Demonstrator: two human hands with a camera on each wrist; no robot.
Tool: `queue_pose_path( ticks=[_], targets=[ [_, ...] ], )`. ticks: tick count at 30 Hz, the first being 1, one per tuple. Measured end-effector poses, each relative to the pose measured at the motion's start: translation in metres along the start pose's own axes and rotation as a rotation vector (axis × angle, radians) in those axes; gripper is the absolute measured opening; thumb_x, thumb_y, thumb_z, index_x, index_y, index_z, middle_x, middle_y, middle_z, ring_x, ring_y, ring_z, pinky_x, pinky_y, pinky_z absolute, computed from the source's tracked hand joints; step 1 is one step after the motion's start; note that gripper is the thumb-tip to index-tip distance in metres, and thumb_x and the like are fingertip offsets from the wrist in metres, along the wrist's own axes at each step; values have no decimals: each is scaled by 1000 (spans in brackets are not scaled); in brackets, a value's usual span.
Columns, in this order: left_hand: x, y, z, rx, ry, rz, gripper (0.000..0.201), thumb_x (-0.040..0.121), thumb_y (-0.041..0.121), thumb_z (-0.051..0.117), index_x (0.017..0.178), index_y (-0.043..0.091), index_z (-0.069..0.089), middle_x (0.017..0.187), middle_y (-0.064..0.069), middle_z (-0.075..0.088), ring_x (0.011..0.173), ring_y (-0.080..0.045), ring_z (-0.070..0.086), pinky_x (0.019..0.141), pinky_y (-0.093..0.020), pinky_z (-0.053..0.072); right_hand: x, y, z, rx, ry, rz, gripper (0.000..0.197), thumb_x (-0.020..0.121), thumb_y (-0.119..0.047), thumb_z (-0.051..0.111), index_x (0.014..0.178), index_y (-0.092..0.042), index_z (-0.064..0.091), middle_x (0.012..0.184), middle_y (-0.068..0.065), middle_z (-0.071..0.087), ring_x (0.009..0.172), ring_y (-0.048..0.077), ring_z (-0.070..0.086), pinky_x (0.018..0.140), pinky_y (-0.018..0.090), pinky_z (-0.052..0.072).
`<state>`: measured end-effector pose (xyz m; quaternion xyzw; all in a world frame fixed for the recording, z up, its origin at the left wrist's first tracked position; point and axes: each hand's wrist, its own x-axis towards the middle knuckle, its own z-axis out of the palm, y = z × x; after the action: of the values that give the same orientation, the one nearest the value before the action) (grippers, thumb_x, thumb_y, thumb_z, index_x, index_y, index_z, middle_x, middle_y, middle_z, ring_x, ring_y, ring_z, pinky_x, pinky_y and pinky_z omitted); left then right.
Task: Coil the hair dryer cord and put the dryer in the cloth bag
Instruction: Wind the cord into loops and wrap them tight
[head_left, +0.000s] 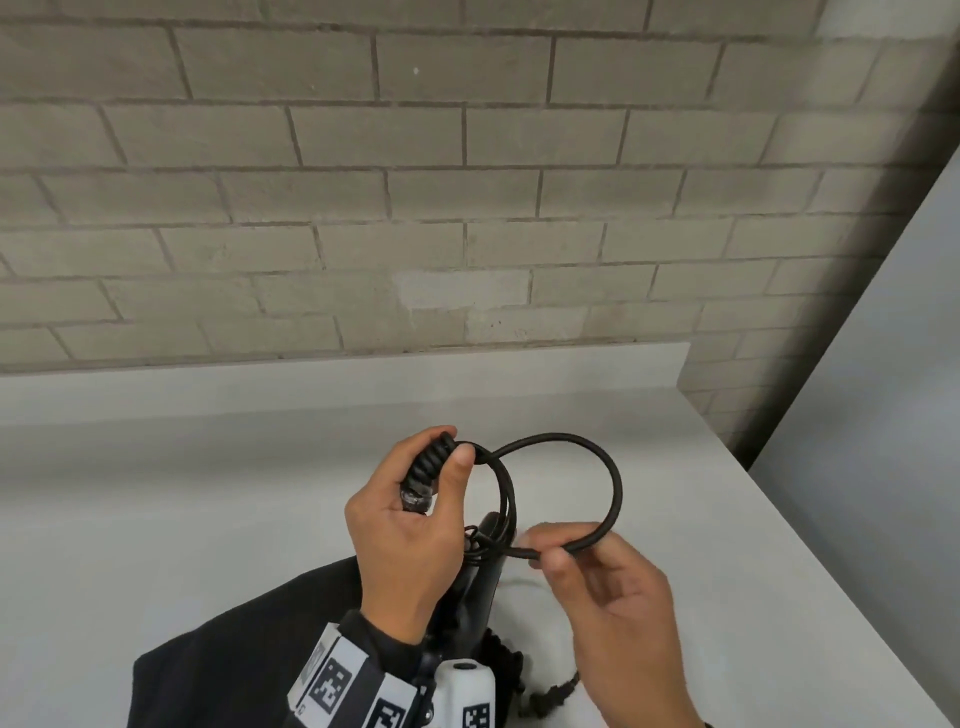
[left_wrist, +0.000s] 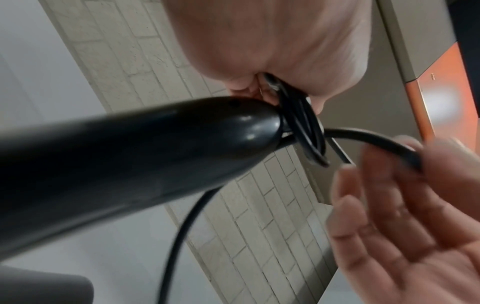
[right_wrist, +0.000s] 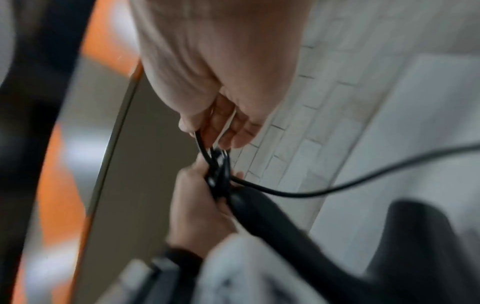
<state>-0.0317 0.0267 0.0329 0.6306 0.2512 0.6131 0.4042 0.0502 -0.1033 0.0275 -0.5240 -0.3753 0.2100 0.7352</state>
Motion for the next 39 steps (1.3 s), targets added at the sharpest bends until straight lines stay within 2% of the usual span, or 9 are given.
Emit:
queue_pose_path(
  ticks=[4,6,9,12,15,20,27,32,39],
  targets=[
    [3,-3,-2,25,21,-12,25,83,44,69,98,25,72,87,3,75,82,-23,74,79,-34,59,3,-19,-22,724,96,323,48,47,-37,96,76,-10,70,63,6,56,50,21,63,56,35,59],
    [6,-4,-4,40,43,-17,27,83,46,68,99,24,72,88,3,75,83,-23,74,80,-41,60,3,-28,-41,723,134,463,52,45,-36,96,80,-7,71,58,1,45,27,8,38,31,19,41],
    [14,-7,-10,67,82,-33,23,83,50,67,96,32,72,88,6,75,83,-19,73,79,-46,60,2,-32,-73,382,84,584,38,74,-36,68,86,0,72,57,4,41,26,6,20,36,10,18],
    [14,-7,-9,48,76,-66,28,82,52,69,97,29,73,86,4,75,82,-20,73,79,-48,60,3,-21,-87,5,124,495,47,66,-48,79,87,-7,73,61,12,54,34,17,33,36,22,28],
    [8,0,-2,36,48,-80,22,87,39,72,98,20,72,80,3,75,69,-17,74,72,-36,62,1,-3,-82,-217,293,302,6,84,-14,72,85,-20,72,80,18,68,52,12,60,53,10,48],
    [4,5,3,64,28,-98,24,83,33,68,98,16,70,66,5,71,55,-18,71,67,-36,61,-13,-3,-27,-500,516,-160,14,76,-36,71,87,-35,62,82,-9,64,72,11,58,69,8,42],
    [0,10,11,66,24,-84,22,82,33,69,98,18,70,68,9,72,52,-16,70,60,-35,61,-15,14,20,-229,-157,259,18,71,-49,65,85,-37,68,83,-12,73,78,4,68,76,16,52],
    [2,7,7,90,58,-50,16,84,37,76,95,26,71,78,11,73,65,-8,72,66,-20,57,-4,2,10,-15,-103,202,13,82,-26,60,84,-28,73,64,6,66,52,13,55,59,27,49],
    [9,2,5,90,64,-89,12,84,33,76,93,27,71,80,11,74,68,-12,73,71,-24,59,2,-2,-48,-197,26,-31,57,73,-74,59,66,-18,68,54,4,55,52,10,47,54,17,38]
  ],
)
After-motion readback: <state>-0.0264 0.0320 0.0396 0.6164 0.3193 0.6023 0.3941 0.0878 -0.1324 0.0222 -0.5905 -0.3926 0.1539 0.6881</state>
